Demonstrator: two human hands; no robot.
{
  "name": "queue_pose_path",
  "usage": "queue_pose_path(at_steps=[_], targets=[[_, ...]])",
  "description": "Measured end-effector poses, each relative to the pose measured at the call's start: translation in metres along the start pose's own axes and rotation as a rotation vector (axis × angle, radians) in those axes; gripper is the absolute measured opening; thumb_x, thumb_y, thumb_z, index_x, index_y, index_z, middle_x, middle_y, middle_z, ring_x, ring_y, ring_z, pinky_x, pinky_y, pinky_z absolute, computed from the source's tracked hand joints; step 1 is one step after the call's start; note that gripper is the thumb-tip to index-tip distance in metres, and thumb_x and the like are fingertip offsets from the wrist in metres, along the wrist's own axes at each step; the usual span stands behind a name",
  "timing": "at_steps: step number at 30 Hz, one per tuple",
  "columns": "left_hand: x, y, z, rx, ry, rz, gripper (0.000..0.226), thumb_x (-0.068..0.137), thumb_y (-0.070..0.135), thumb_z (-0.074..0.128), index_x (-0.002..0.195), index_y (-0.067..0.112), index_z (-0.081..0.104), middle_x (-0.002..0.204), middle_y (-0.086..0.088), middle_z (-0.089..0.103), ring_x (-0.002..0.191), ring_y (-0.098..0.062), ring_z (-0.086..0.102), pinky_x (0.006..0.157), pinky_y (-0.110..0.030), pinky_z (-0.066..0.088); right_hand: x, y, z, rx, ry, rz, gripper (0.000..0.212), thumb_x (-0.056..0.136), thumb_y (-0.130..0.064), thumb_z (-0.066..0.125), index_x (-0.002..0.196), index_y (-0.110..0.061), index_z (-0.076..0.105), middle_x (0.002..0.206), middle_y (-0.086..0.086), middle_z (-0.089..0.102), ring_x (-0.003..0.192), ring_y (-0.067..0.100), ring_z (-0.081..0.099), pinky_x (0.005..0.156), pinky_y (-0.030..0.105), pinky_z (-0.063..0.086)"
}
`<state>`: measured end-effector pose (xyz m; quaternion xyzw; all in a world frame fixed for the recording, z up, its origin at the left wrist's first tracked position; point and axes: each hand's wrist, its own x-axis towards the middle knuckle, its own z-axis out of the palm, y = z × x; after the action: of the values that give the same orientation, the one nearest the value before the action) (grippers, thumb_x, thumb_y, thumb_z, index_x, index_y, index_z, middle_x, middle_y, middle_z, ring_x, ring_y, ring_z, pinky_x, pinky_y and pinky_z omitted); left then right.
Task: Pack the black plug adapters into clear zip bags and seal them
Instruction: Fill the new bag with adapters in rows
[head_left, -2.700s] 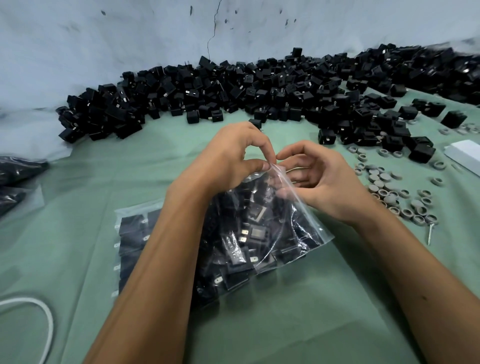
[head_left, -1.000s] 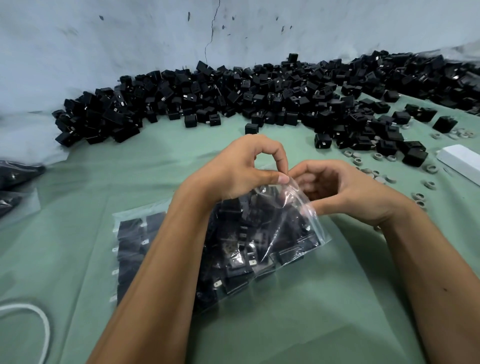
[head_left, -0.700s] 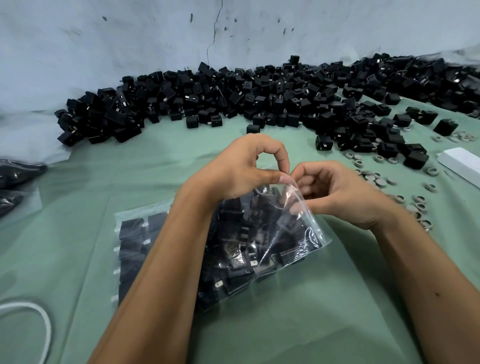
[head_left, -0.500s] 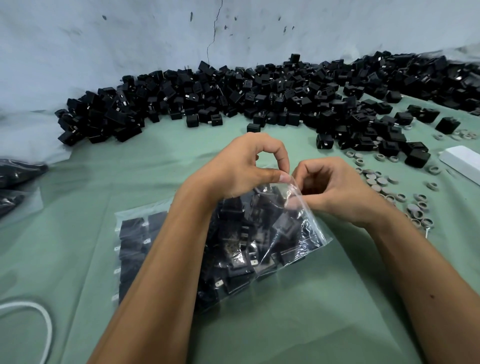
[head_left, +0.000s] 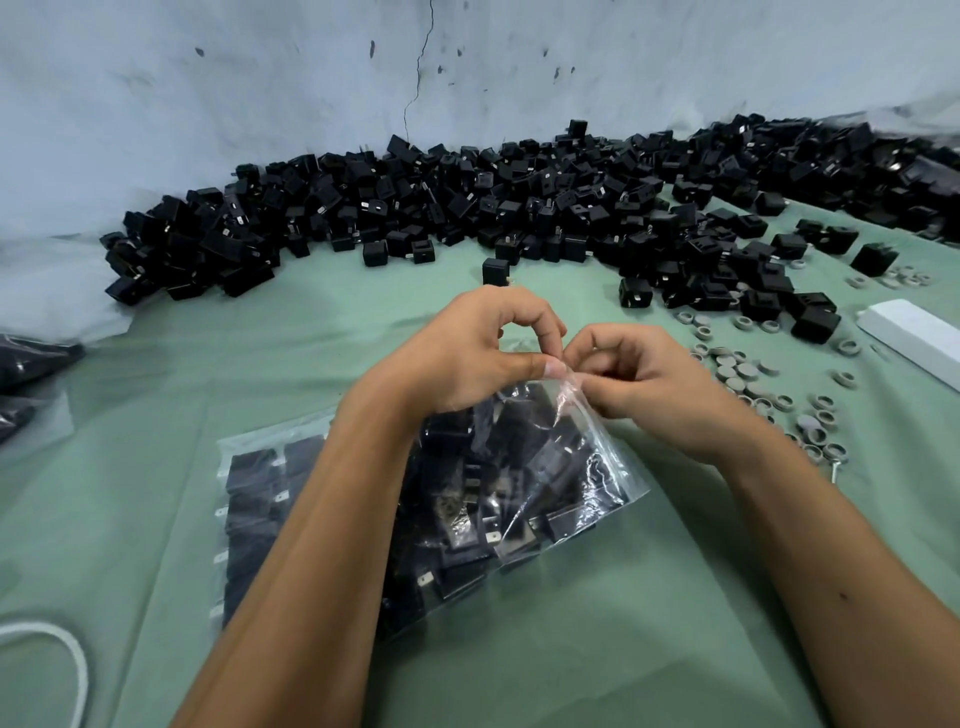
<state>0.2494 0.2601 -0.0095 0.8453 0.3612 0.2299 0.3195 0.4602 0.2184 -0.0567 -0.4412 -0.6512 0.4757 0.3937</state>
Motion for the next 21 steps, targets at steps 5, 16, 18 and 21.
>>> queue_pose_path(at_steps=[5, 16, 18, 21], targets=[[0.002, 0.001, 0.003, -0.05, 0.006, 0.004, 0.03, 0.106, 0.032, 0.053, 0.091, 0.016, 0.073, 0.104, -0.015, 0.073, 0.105, -0.031, 0.066, 0.1, -0.054, 0.049, -0.004, -0.001, -0.016, 0.228, -0.198, 0.121, 0.03, 0.102, -0.03, 0.06, 0.106, -0.001, 0.054, 0.081, 0.033, 0.067, 0.046, 0.019, 0.053, 0.036, 0.019, 0.029], [0.028, 0.019, 0.019, 0.08, -0.291, -0.297, 0.063, 0.105, 0.061, 0.029, 0.071, 0.032, 0.074, 0.067, 0.021, 0.071, 0.068, 0.004, 0.065, 0.089, -0.035, 0.049, -0.008, 0.002, -0.029, 0.184, -0.394, 0.161, 0.052, 0.08, -0.003, 0.082, 0.11, 0.01, 0.042, 0.075, 0.024, 0.068, 0.049, 0.016, 0.043, 0.041, 0.017, 0.031], [0.03, 0.018, 0.021, 0.115, -0.323, -0.325, 0.061, 0.104, 0.064, 0.027, 0.078, 0.034, 0.074, 0.077, 0.019, 0.073, 0.079, 0.002, 0.066, 0.091, -0.033, 0.046, -0.007, 0.003, -0.03, 0.175, -0.366, 0.157, 0.054, 0.077, -0.006, 0.084, 0.113, 0.008, 0.046, 0.077, 0.024, 0.068, 0.06, 0.019, 0.044, 0.044, 0.02, 0.031], [0.034, 0.015, 0.023, 0.231, -0.332, -0.401, 0.063, 0.1, 0.071, 0.026, 0.102, 0.03, 0.073, 0.116, 0.005, 0.069, 0.111, -0.016, 0.062, 0.111, -0.044, 0.039, -0.006, 0.005, -0.031, 0.179, -0.332, 0.144, 0.049, 0.078, -0.006, 0.084, 0.112, 0.001, 0.05, 0.078, 0.021, 0.07, 0.067, 0.023, 0.044, 0.045, 0.022, 0.031]])
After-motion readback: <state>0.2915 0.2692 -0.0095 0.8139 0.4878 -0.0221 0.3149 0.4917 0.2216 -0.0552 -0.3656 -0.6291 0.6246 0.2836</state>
